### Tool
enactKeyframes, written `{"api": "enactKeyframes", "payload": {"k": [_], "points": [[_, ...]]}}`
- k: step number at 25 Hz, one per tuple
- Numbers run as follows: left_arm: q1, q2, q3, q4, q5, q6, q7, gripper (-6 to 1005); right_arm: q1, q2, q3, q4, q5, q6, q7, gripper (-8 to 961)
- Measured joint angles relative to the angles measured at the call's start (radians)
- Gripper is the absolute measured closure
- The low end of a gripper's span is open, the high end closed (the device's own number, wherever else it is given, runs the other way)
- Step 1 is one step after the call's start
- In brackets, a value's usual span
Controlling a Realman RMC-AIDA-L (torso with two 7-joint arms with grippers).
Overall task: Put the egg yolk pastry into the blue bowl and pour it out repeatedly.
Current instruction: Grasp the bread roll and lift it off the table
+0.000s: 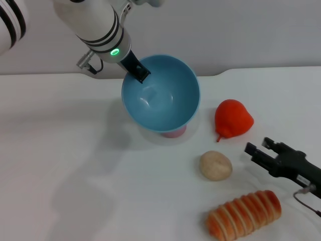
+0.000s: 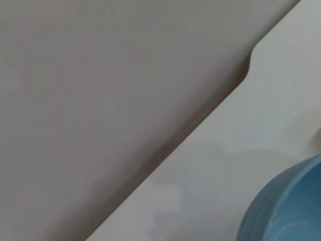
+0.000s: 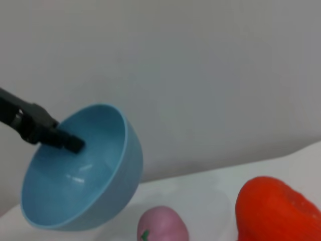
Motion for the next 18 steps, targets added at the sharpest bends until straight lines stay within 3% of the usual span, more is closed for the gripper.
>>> {"api": "enactKeyframes", "payload": {"k": [10,18], "points": [[0.020,-0.002,-0.001,-0.001,-0.006,0.002,0.000,999,0.123,0.001,-0.008,0.057,-0.058,0.122,0.001,311],[0.023,-0.001,-0.002,-0.002,-0.006,0.007,0.000,1000,0.168,0.004,-0.011,0.101,-0.078,0.139,0.011,310]]}}
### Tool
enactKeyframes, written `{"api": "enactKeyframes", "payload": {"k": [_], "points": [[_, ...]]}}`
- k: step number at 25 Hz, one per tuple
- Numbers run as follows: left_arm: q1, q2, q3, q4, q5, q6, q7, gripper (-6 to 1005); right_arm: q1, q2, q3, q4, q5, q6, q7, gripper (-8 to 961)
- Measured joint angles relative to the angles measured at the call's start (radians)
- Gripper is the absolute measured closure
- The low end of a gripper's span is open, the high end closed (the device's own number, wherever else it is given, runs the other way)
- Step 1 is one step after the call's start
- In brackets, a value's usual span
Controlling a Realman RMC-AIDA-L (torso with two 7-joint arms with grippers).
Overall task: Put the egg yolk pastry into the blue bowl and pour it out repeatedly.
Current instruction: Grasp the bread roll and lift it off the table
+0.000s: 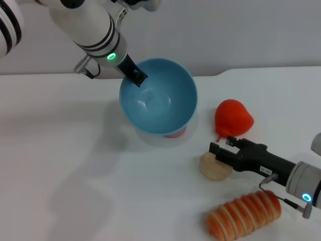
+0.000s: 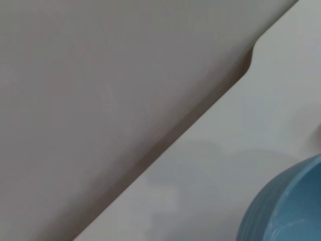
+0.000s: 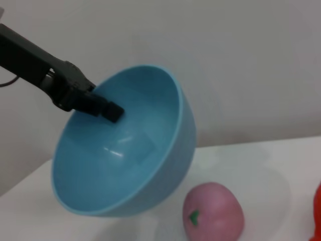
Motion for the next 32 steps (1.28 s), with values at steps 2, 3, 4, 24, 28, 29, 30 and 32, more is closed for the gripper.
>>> {"api": "enactKeyframes", "payload": {"k": [2,3,4,24,28,29,30,32], "points": [[0.000,0.000,0.000,0.000,0.000,0.001,0.000,1000,-0.007,0.000,-0.001,0.001,-0.001,0.008,0.021,310],[0.000,0.000,0.001,0.000,0.000,0.002,0.000,1000,-0.011,0.000,-0.001,0.002,-0.002,0.011,0.032,310],[0.000,0.000,0.001,0.000,0.000,0.002,0.000,1000,-0.014,-0.001,-0.004,0.003,-0.003,0.011,0.040,310],[0.008,-0.002,0.003,-0.004,-0.001,0.007,0.000,999,0.036,0.002,-0.052,0.021,-0.020,0.113,0.084,311],[0.008,-0.002,0.003,-0.007,-0.001,0.008,0.000,1000,0.049,0.002,-0.052,0.027,-0.021,0.139,0.084,311],[0.009,-0.002,0.003,-0.007,-0.001,0.008,0.000,1000,0.052,0.002,-0.052,0.028,-0.023,0.145,0.085,311],[0.010,-0.002,0.003,-0.007,0.000,0.008,0.000,1000,0.052,0.003,-0.052,0.030,-0.024,0.147,0.085,311],[0.013,-0.002,0.003,-0.007,0.000,0.008,0.000,1000,0.053,0.003,-0.052,0.032,-0.028,0.147,0.085,311]]}}
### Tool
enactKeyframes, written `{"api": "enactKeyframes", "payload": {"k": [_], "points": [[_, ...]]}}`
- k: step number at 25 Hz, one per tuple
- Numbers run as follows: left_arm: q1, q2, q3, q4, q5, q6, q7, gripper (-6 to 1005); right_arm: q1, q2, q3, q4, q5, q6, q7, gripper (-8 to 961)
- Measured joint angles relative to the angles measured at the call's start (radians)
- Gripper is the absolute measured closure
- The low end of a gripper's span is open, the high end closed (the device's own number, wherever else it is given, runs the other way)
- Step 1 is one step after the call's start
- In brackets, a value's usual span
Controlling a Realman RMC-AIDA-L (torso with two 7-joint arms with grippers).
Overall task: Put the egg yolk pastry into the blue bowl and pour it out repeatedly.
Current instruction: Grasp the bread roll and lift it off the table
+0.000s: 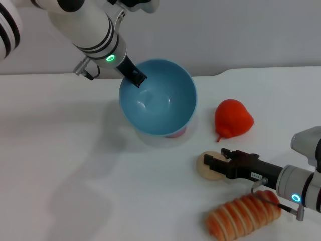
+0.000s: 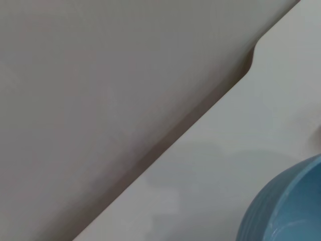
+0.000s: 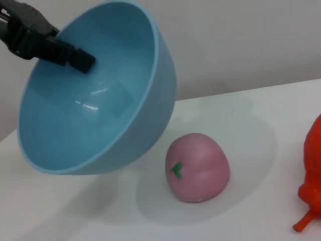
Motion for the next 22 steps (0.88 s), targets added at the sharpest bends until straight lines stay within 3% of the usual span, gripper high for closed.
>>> {"api": "enactKeyframes", "payload": {"k": [6,17,22], "points": [[0.003,0.000,0.000,-0.001,0.000,0.005,0.000,999,0.002,0.000,-0.016,-0.001,-0.002,-0.016,-0.013,311],[0.010,0.000,0.000,-0.001,-0.002,0.017,-0.001,999,0.007,0.000,-0.036,-0.001,-0.016,-0.013,-0.018,573],[0.017,-0.002,0.000,-0.001,-0.002,0.019,-0.004,999,0.002,0.000,-0.037,-0.004,-0.017,-0.028,-0.023,642]]}}
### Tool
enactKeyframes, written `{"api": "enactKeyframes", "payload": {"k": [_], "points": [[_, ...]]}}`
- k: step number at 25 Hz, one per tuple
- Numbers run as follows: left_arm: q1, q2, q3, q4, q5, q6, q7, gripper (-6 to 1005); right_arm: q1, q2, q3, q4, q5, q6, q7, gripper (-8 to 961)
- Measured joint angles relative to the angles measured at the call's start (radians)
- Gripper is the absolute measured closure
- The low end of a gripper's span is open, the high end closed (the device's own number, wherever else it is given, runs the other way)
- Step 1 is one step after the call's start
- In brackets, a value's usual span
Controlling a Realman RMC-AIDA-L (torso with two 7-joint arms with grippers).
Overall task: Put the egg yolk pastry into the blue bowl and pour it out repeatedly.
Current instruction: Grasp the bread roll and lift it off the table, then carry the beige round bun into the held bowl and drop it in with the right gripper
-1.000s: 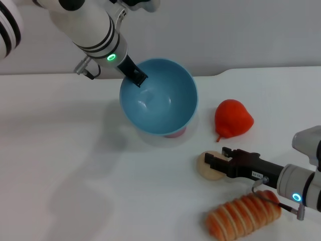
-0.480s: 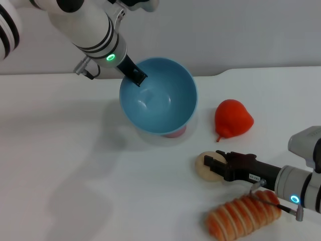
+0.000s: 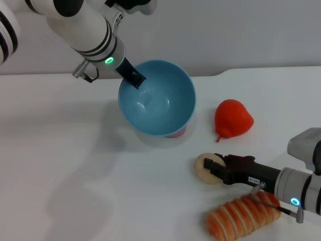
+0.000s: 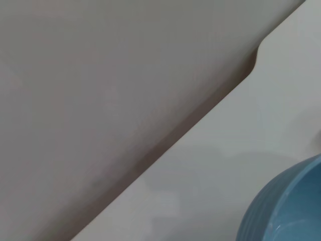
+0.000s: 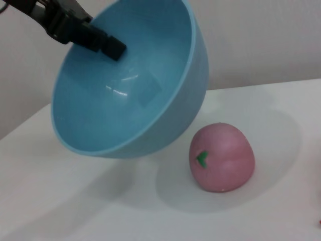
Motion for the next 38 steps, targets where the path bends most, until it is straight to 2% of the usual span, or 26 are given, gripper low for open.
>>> {"api": "enactKeyframes", "payload": {"k": [5,17,26,34,38], "points": [[0.006,-0.001,0.000,0.000,-0.001,0.001,-0.003,1000,-0.011,0.000,0.003,-0.003,0.000,-0.043,-0.027,688],[0.009,-0.001,0.000,-0.001,-0.002,0.001,-0.003,1000,-0.022,0.000,0.016,-0.022,0.011,-0.305,-0.118,750],[0.012,-0.001,0.010,-0.002,-0.001,0.001,-0.004,1000,-0.026,0.000,0.120,-0.090,0.015,-0.384,-0.120,816],[0.016,-0.001,0.011,-0.002,-0.001,-0.004,-0.003,1000,0.007,-0.003,0.136,-0.136,0.021,-0.428,-0.115,845],[0.017,-0.001,0.011,-0.004,-0.001,-0.007,-0.002,1000,0.037,-0.002,0.143,-0.146,0.032,-0.403,-0.116,856]]}}
